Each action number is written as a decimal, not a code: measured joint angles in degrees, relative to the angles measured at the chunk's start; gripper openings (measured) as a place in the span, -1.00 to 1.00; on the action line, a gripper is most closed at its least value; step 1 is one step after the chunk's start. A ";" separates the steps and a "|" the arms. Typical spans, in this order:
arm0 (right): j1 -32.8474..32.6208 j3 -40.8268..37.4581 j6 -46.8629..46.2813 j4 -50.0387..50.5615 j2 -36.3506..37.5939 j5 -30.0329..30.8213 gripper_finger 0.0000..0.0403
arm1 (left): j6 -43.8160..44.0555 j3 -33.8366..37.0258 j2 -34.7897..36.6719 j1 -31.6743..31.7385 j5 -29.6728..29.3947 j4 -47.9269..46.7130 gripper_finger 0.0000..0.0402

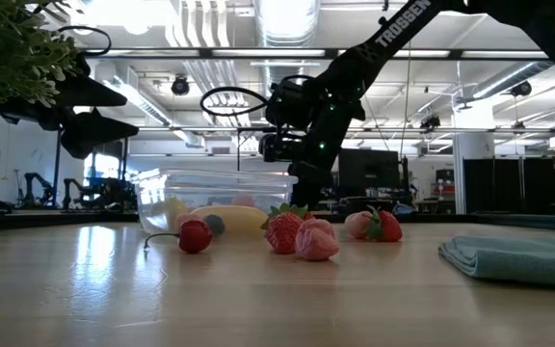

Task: Pick and placing Produce into tupperware
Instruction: Put the red cherry into the transparent bin, then put the red strawberry into the transparent bin

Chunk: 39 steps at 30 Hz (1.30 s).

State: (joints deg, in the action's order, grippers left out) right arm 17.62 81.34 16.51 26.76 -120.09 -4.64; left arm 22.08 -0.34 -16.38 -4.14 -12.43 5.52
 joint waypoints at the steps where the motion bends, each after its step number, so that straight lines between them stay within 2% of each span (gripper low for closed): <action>1: -0.08 0.00 0.00 0.00 0.00 0.04 -0.33 | -0.02 0.00 -0.02 0.00 0.00 0.00 0.46; 8: -0.14 0.00 0.01 -0.02 0.01 0.26 -0.57 | 0.01 0.00 -0.02 0.01 0.00 -0.02 0.46; 15: 0.19 0.79 -2.07 -0.05 0.77 3.18 -0.69 | 0.00 0.00 -0.03 0.01 0.00 -0.01 0.46; 25: 0.90 2.74 -2.59 0.46 0.92 3.36 -0.79 | 0.01 0.00 -0.04 0.00 0.00 -0.02 0.46; 32: 1.19 2.75 -3.73 -0.40 0.92 4.14 -0.72 | 0.00 0.00 -0.04 0.00 0.00 0.00 0.46; 39: 3.62 5.71 -1.58 -2.69 0.96 4.59 -0.38 | 0.01 0.00 -0.04 0.01 0.00 -0.01 0.46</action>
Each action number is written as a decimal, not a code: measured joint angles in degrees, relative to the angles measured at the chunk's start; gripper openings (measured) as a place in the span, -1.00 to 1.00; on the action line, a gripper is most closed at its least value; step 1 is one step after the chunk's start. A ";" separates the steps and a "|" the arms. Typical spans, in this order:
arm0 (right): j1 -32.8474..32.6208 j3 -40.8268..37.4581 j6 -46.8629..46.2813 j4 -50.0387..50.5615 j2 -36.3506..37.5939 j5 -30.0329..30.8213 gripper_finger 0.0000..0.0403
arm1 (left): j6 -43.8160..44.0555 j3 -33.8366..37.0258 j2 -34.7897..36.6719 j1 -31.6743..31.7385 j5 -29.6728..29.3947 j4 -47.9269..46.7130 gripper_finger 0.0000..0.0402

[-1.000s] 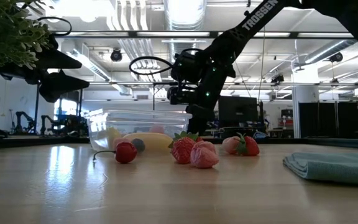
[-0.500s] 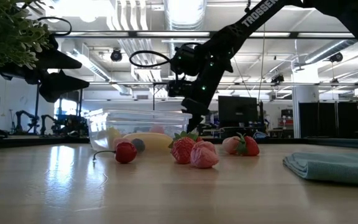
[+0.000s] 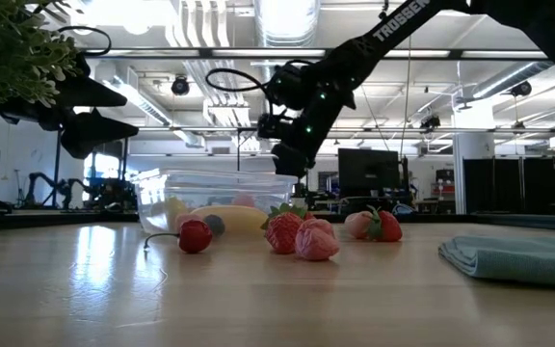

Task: Pick and placing Produce into tupperware
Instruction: Put the red strawberry into the transparent bin

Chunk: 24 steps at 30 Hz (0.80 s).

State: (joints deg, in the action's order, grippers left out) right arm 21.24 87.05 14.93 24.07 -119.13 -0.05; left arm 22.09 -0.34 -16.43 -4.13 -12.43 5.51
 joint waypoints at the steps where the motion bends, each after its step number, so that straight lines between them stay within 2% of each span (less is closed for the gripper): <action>1: 0.46 0.48 0.50 0.00 0.02 -0.28 -0.31 | -0.02 0.00 0.00 -0.01 0.00 0.00 0.46; 6: 1.68 3.79 2.61 3.32 -2.24 -3.14 0.01 | -0.02 0.00 -0.02 -0.01 0.01 0.01 0.46; 11: 0.61 7.36 7.52 5.42 -6.06 -4.73 0.19 | -0.01 0.00 0.03 -0.01 0.01 -0.02 0.46; 13: 0.17 9.10 9.14 5.56 -6.74 -2.57 0.22 | -0.02 0.00 0.00 0.00 0.00 0.03 0.46; 18: 0.49 12.59 11.00 5.89 -8.45 -1.82 0.20 | 0.00 0.00 0.00 0.00 0.00 0.01 0.46; 24: 0.88 17.42 10.97 17.15 -9.07 -3.09 0.16 | -0.02 0.00 -0.03 0.00 0.00 0.05 0.46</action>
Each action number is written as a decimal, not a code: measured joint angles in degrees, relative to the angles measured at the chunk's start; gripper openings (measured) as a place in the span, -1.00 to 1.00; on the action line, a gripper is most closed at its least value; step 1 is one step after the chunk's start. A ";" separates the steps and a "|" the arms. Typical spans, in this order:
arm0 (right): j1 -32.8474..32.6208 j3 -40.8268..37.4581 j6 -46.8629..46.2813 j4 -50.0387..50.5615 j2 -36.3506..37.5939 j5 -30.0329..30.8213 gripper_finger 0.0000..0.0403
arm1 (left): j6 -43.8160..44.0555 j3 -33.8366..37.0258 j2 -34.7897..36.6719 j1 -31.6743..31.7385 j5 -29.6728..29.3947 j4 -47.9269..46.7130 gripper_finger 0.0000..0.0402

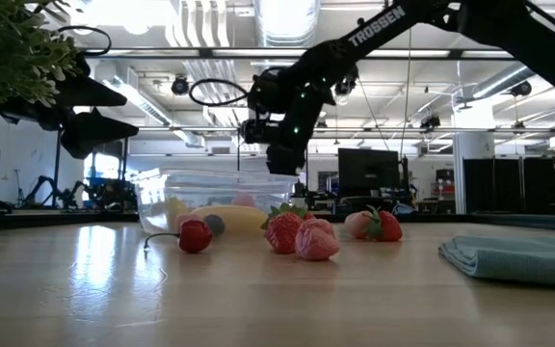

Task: Pick and placing Produce into tupperware
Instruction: Put the red strawberry into the transparent bin

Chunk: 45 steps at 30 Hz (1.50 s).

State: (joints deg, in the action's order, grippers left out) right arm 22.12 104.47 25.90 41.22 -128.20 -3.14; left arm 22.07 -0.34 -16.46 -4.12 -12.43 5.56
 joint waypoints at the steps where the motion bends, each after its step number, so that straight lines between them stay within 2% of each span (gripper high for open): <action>1: 0.23 1.39 -0.18 2.19 0.00 -1.81 0.15 | 0.01 0.00 0.01 -0.01 0.00 -0.07 0.46; 4: 1.64 5.42 -1.26 7.34 0.00 -8.64 0.13 | 0.01 0.00 0.01 -0.01 0.00 0.00 0.46; 8: 3.54 11.12 -8.31 8.33 -1.02 -8.81 0.11 | 0.01 0.00 0.05 -0.02 0.00 -0.04 0.46; 11: 4.30 16.47 -16.93 9.42 -3.91 -8.81 0.11 | 0.00 0.00 0.05 -0.02 0.00 -0.04 0.46; 14: 3.87 22.33 -25.42 14.44 -7.97 -6.14 0.11 | 0.00 0.00 -0.01 -0.01 0.00 -0.04 0.46; 18: 2.53 30.74 -31.13 26.07 -14.00 2.85 0.11 | 0.01 0.00 0.07 -0.02 0.01 -0.02 0.46; 20: 2.08 29.25 -32.33 28.30 -14.40 5.02 0.11 | 0.00 0.00 0.03 -0.02 0.03 -0.01 0.46; 23: 1.95 27.22 -33.96 29.36 -14.56 2.36 0.12 | 0.02 0.00 -0.01 -0.02 0.00 -0.03 0.46; 26: 1.95 27.49 -30.33 28.84 -14.56 -5.20 0.12 | 0.01 0.00 0.05 -0.02 0.01 -0.04 0.46; 28: 1.55 28.51 -26.04 27.69 -14.56 -6.95 0.12 | 0.02 0.00 0.04 -0.02 0.02 -0.12 0.46; 32: 1.10 28.78 -19.40 24.93 -14.45 -6.74 0.12 | 0.01 0.00 0.01 0.00 0.00 -0.09 0.46; 40: 1.51 26.14 -6.99 23.18 -14.45 0.61 0.12 | 0.02 0.00 0.01 -0.02 0.00 -0.06 0.46; 45: 3.75 26.42 -1.72 22.86 -14.45 -2.81 0.12 | 0.02 0.00 0.05 -0.02 0.00 -0.04 0.46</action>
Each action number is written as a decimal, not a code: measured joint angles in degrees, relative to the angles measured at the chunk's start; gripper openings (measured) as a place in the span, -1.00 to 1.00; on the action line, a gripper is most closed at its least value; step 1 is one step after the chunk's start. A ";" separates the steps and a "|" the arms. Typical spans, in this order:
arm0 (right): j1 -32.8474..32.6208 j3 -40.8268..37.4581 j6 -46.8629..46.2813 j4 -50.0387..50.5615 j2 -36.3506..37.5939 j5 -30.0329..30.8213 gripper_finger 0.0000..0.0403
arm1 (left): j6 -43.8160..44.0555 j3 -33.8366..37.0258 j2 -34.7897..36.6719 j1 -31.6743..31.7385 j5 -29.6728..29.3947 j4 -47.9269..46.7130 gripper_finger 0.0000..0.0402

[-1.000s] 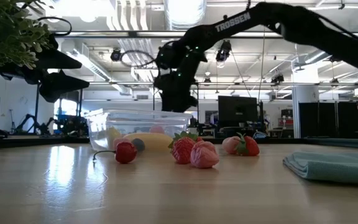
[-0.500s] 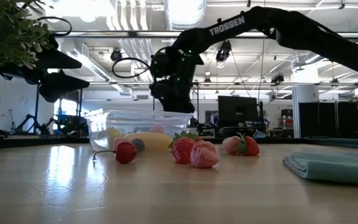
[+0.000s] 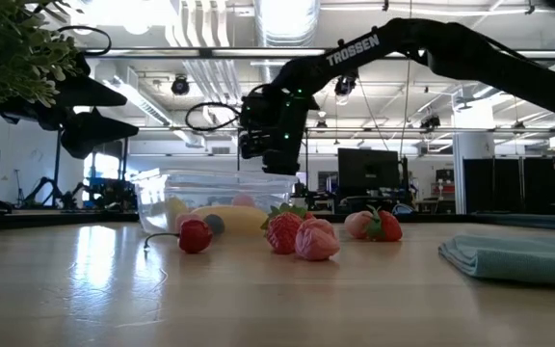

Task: Pick and placing Produce into tupperware
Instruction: Put the red strawberry into the transparent bin

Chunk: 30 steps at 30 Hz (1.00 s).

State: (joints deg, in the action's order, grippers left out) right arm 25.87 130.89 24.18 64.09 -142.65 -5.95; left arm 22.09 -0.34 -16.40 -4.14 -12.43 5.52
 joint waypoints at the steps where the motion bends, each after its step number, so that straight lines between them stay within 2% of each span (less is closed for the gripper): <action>1: 0.42 0.19 1.45 0.00 0.00 0.55 0.12 | -0.02 0.00 0.00 0.00 0.00 0.00 0.46; 4: 1.17 1.21 1.31 -0.90 0.00 3.40 0.12 | 0.00 0.00 -0.07 0.00 0.00 0.00 0.46; 9: 1.30 3.24 -14.77 -4.44 0.00 2.76 0.12 | -0.01 0.00 0.02 0.01 0.00 -0.01 0.46; 11: 1.18 3.90 -15.14 -4.72 0.00 1.30 0.12 | -0.01 0.00 0.00 0.01 0.00 0.00 0.46; 13: 1.13 4.02 -12.64 -4.81 0.00 -2.19 0.12 | -0.02 0.00 -0.07 0.02 0.00 -0.02 0.46; 15: 0.86 4.02 -5.55 -2.95 0.00 -6.09 0.12 | 0.00 0.00 -0.02 0.00 0.00 -0.01 0.46; 19: 0.39 3.89 9.75 2.12 0.00 -5.99 0.12 | 0.00 0.00 -0.02 0.00 0.00 0.00 0.46; 25: 0.78 3.75 15.10 2.57 0.00 -5.96 0.12 | 0.00 0.00 -0.02 0.02 0.00 -0.02 0.46; 30: 0.76 0.74 18.98 2.68 0.00 -11.85 0.12 | 0.00 0.00 -0.02 0.01 0.00 -0.01 0.46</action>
State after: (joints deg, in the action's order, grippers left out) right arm 26.63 131.63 43.16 66.76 -142.65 -17.80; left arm 22.09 -0.34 -16.43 -4.13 -12.43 5.51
